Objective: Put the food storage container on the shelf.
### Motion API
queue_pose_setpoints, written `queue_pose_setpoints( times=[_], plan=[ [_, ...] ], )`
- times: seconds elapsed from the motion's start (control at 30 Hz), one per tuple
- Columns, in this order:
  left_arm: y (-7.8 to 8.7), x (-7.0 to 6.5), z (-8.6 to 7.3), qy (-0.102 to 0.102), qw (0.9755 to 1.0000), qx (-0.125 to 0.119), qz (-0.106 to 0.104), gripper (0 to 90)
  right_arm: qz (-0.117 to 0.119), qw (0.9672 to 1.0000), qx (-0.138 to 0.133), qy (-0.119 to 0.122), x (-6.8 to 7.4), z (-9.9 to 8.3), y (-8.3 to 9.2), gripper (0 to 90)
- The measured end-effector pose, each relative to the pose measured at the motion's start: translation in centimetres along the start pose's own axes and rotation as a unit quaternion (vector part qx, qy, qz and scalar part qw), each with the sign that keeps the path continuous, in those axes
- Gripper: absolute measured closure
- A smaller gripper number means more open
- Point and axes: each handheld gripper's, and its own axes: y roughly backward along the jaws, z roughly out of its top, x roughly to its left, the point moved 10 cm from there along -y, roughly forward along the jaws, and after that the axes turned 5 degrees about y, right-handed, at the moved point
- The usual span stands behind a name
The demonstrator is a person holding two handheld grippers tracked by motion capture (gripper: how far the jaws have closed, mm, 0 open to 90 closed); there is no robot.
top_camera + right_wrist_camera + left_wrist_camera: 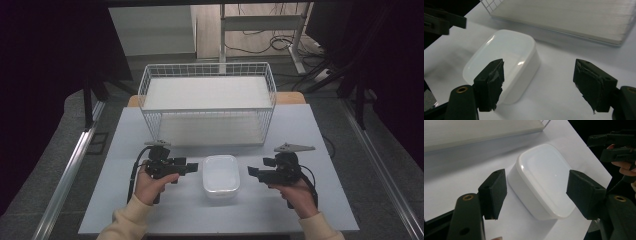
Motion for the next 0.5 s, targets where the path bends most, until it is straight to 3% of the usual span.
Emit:
queue_pose_setpoints(
  times=[0.3,0.5],
  plan=[
    [-0.4,0.8,0.0,0.017,0.9998,0.003,0.002,32.5,0.02,0.9996,0.014,-0.013,0.7,0.8,-2.5,26.9],
    [-1.4,0.8,-0.5,0.027,0.9995,0.015,-0.01,33.5,0.037,0.9987,0.025,-0.026,1.2,0.4,-3.9,29.2]
  ],
)
